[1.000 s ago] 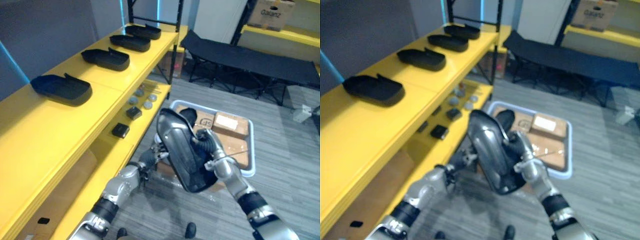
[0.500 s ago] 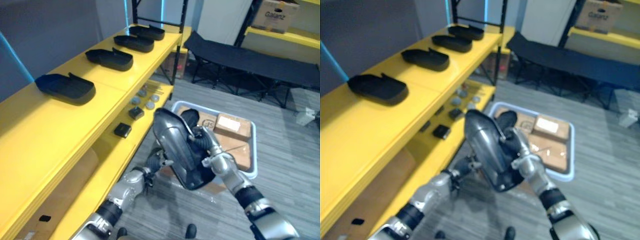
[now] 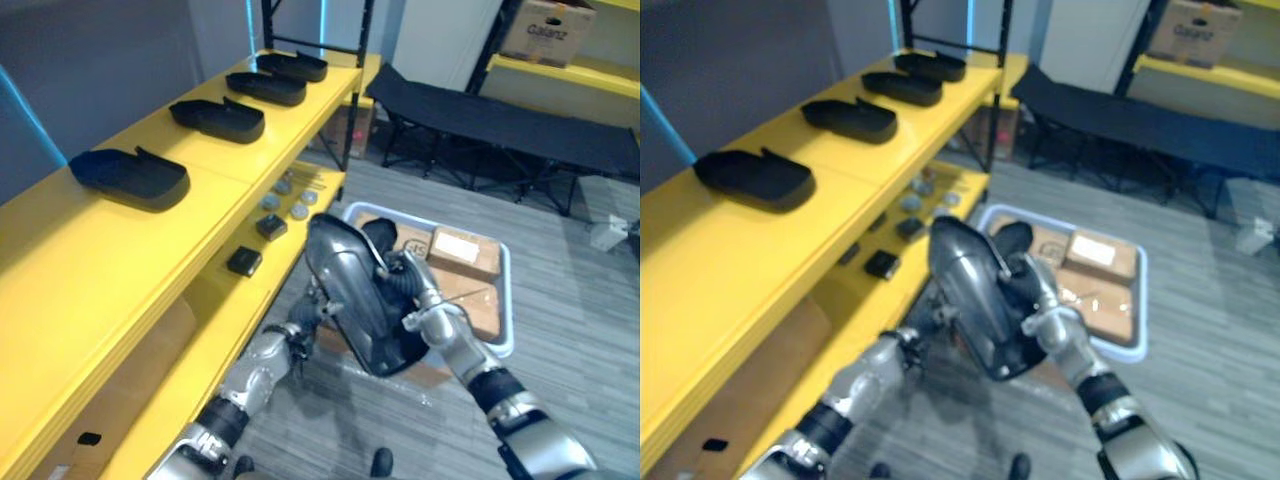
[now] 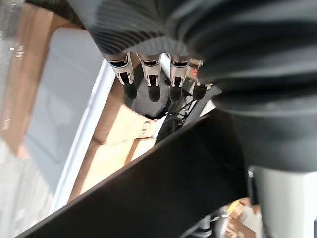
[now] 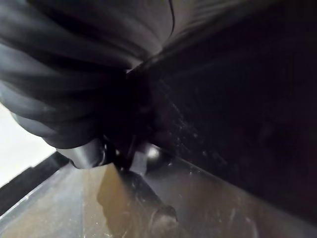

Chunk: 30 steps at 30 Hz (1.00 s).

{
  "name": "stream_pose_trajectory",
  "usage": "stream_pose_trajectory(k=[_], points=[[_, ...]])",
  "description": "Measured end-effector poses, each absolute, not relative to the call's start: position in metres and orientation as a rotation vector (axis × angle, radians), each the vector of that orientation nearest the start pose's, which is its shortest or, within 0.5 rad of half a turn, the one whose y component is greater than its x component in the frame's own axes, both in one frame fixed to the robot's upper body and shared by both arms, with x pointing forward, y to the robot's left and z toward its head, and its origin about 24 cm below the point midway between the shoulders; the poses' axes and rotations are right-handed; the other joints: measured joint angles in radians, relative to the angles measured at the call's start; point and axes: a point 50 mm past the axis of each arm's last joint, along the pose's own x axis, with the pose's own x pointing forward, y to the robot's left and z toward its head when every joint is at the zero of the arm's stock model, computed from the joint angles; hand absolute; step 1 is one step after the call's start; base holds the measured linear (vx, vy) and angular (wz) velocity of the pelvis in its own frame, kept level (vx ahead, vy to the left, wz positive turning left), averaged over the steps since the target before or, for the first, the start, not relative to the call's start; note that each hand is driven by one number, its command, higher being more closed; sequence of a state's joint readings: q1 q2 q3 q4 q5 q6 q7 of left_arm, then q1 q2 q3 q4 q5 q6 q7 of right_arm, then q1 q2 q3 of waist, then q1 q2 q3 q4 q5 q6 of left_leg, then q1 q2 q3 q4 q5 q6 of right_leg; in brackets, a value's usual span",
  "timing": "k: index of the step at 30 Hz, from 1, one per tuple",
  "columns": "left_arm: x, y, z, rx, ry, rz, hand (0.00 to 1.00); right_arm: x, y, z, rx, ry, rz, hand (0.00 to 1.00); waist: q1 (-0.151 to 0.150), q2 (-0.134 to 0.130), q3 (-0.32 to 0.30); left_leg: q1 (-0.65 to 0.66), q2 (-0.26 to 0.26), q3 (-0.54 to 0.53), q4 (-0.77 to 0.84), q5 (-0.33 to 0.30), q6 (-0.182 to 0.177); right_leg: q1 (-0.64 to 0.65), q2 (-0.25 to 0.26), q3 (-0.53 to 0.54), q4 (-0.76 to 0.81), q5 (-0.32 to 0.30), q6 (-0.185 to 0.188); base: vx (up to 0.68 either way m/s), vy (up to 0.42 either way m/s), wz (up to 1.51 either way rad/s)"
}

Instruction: Walk over and take plastic housings, then place them on the shelf

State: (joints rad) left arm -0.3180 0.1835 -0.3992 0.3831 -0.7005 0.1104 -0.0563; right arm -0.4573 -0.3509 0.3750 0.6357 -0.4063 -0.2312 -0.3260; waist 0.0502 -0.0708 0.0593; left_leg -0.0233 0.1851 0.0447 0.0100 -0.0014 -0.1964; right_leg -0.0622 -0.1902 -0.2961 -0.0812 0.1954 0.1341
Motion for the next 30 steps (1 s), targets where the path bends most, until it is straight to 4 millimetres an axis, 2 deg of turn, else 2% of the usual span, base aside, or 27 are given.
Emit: stream_pose_trajectory(k=[5, 12, 18, 27, 30], points=[[0.296, 0.094, 0.019, -0.372, 0.305, -0.368, 0.00, 0.325, -0.154, 0.042, -0.866, -0.178, 0.103, 1.00, -0.002, 0.002, 0.001, 0.003, 0.000, 0.001, 0.000, -0.001, -0.001, 0.002, 0.000, 0.000, -0.005, -0.003, -0.004, 0.00, 0.000, 0.00], [0.301, 0.100, 0.026, -0.386, 0.279, -0.361, 0.00, 0.328, -0.166, 0.048, -0.842, -0.175, 0.038, 1.00, 0.000, 0.025, 0.004, 0.003, 0.001, 0.000, 0.000, -0.002, -0.003, 0.003, 0.001, -0.002, -0.007, -0.006, -0.003, 0.00, 0.000, 0.00], [0.305, 0.092, 0.035, -0.368, 0.277, -0.428, 0.00, 0.328, -0.164, 0.047, -0.841, -0.176, 0.042, 1.00, 0.002, 0.026, 0.005, 0.002, 0.002, -0.001, 0.000, -0.004, -0.003, 0.003, 0.001, -0.003, 0.000, -0.006, -0.003, 0.00, 0.000, 0.00], [0.295, 0.074, 0.026, -0.321, 0.343, -0.521, 0.00, 0.329, -0.149, 0.048, -0.850, -0.201, 0.096, 1.00, 0.009, 0.031, 0.008, 0.000, 0.002, -0.003, 0.000, -0.004, -0.003, 0.003, 0.001, -0.005, -0.004, -0.007, -0.003, 0.00, 0.000, 0.00], [0.295, 0.073, 0.025, -0.287, 0.342, -0.524, 0.00, 0.330, -0.148, 0.049, -0.855, -0.207, 0.098, 1.00, 0.013, 0.036, 0.012, 0.000, 0.002, -0.003, 0.000, -0.004, -0.003, 0.003, 0.001, -0.005, -0.001, -0.006, -0.003, 0.00, 0.000, 0.00]])
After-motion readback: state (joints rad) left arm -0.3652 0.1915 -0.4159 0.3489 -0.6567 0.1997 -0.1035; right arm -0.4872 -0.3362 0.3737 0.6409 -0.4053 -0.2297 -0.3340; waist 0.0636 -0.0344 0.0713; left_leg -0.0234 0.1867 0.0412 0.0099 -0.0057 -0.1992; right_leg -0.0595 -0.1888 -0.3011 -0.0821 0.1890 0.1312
